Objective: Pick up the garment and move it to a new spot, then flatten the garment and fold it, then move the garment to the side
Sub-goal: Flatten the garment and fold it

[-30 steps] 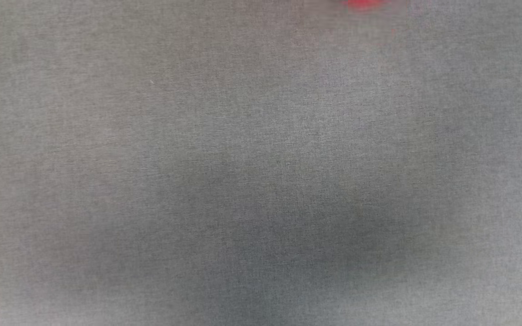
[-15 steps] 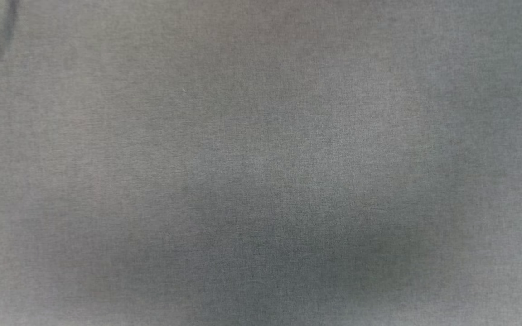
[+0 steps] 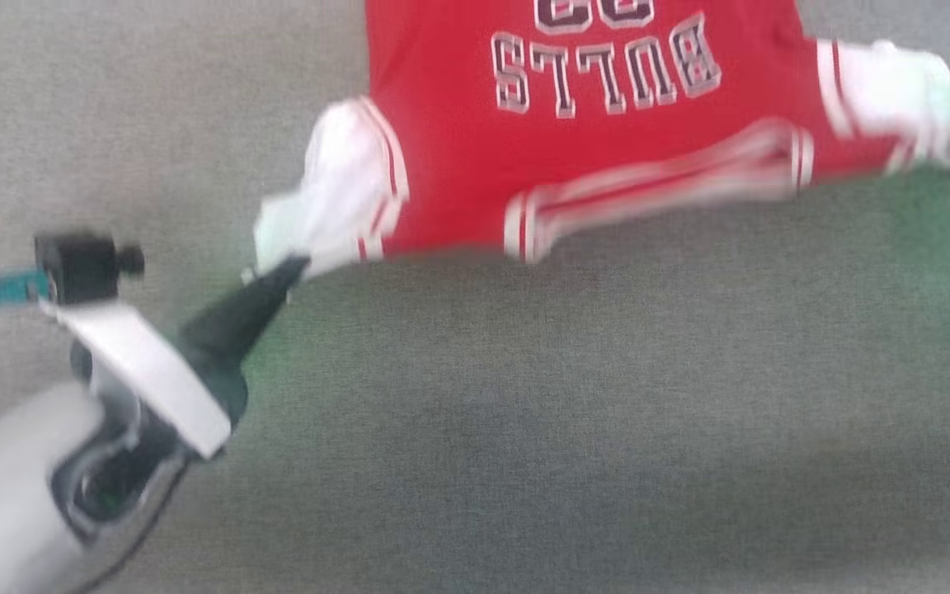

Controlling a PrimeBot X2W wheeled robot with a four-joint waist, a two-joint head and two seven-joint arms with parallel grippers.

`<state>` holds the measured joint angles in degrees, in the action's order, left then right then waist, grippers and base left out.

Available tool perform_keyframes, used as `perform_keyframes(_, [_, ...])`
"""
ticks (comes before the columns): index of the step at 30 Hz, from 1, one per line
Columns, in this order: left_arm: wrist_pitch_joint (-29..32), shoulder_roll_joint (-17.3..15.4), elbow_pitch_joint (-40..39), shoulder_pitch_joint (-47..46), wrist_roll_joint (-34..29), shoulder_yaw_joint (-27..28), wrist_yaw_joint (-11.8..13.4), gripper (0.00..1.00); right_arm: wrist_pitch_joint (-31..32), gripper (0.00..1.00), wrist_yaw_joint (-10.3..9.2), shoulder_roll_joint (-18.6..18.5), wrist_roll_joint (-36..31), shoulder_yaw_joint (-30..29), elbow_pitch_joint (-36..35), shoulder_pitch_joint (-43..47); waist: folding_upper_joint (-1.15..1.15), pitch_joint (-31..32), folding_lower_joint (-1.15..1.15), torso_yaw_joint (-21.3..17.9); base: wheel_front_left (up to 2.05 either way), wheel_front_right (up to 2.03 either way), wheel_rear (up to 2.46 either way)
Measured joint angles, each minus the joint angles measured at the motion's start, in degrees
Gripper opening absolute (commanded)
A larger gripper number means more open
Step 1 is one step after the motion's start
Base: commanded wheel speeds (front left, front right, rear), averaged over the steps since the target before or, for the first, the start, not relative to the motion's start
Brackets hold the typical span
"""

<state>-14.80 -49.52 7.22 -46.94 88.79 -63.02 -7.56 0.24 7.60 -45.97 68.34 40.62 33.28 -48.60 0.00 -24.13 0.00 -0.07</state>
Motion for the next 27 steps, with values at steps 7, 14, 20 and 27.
perform_keyframes(7, [-0.2,-2.6,-5.8,11.4,-4.3,2.1,0.0,0.0,4.4,0.0,-0.01,-6.9,6.2,-1.7,-12.5,18.1,0.0,2.0,0.0,0.6,0.0,0.0,0.0])
perform_keyframes(14, [-0.2,-6.8,-12.2,22.3,-6.6,3.3,0.0,0.0,6.0,0.0,0.02,-13.0,11.8,-5.5,-25.2,36.2,0.0,2.0,0.0,0.1,0.0,0.0,0.0])
perform_keyframes(20, [-0.2,-10.0,-16.2,28.0,-6.8,5.0,0.0,0.0,4.8,0.0,0.03,-15.6,12.8,-9.5,-30.8,44.7,0.0,1.0,0.0,0.1,0.0,0.0,0.0])
perform_keyframes(27, [0.4,-6.5,-12.1,26.2,-9.9,3.8,0.0,0.0,8.1,0.0,0.01,-13.4,10.8,-12.7,-31.7,45.6,0.0,0.3,0.0,0.3,0.0,0.0,0.0])
